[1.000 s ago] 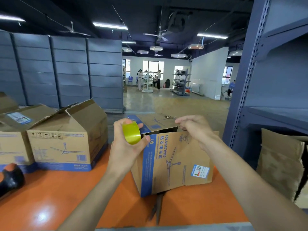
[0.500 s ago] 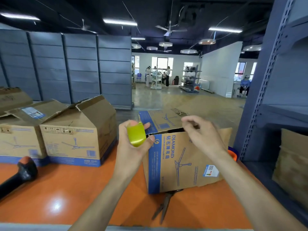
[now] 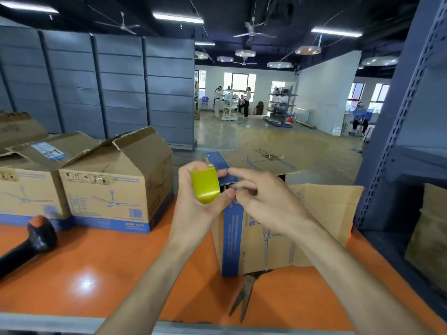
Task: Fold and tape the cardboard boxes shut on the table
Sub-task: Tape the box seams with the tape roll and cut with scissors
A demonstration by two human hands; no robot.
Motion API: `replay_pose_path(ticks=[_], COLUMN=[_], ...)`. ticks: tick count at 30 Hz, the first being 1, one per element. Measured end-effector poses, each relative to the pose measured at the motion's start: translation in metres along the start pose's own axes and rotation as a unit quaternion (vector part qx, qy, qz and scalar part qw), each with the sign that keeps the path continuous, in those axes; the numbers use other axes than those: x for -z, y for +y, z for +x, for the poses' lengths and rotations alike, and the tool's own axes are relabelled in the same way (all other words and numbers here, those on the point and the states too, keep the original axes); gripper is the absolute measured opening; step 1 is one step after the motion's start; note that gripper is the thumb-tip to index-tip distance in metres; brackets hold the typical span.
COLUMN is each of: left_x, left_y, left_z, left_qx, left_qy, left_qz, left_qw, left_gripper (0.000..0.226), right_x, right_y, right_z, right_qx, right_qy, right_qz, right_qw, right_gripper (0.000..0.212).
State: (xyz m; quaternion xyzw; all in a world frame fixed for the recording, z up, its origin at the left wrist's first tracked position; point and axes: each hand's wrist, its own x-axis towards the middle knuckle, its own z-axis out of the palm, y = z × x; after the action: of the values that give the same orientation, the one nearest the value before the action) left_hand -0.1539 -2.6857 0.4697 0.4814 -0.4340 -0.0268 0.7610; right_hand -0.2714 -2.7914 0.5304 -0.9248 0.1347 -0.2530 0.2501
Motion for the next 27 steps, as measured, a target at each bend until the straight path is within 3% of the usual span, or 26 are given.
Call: replay_pose_path(ticks=[3,12,16,19,23,27], left_x=[0.008,0.015,0.010,0.008,0.007,0.008], left_y=[0.002,0.002,0.002,0.002,0.002,0.003], left_z=[0.001,0.006,0.008,0.010,0.010,0.006], left_qx=[0.005,0.020,0.026,0.028,0.030,0.027], left_qy=[-0.029,-0.050,-0.048,-0.054,-0.045,-0.034], left_qz=[0.003,0.002,-0.013,-0.013,-0.022,-0.021], left_qw=[1.000,0.999,0.998,0.998,0.998,0.999], left_gripper=[0.051,0.056,0.052,0.052,0.051,0.050], right_x=[-0.001,-0.016,-0.023,-0.022,-0.024,-0.028], right_y=[-0.001,0.007,0.009,0.009,0.010,0.017], right_z=[0.000,-0.004,-0.006,-0.007,-0.013,-0.018], right_qx=[-0.007,0.001,-0.002,0.048,0.126,0.143], right_qy=[-0.028,0.075,0.129,0.159,0.223,0.237], right_qz=[0.017,-0.024,-0.036,-0.128,-0.312,-0.305], right_qw=[0.999,0.997,0.991,0.978,0.915,0.911], right_gripper=[0.052,0.057,0.040,0.036,0.033,0.020])
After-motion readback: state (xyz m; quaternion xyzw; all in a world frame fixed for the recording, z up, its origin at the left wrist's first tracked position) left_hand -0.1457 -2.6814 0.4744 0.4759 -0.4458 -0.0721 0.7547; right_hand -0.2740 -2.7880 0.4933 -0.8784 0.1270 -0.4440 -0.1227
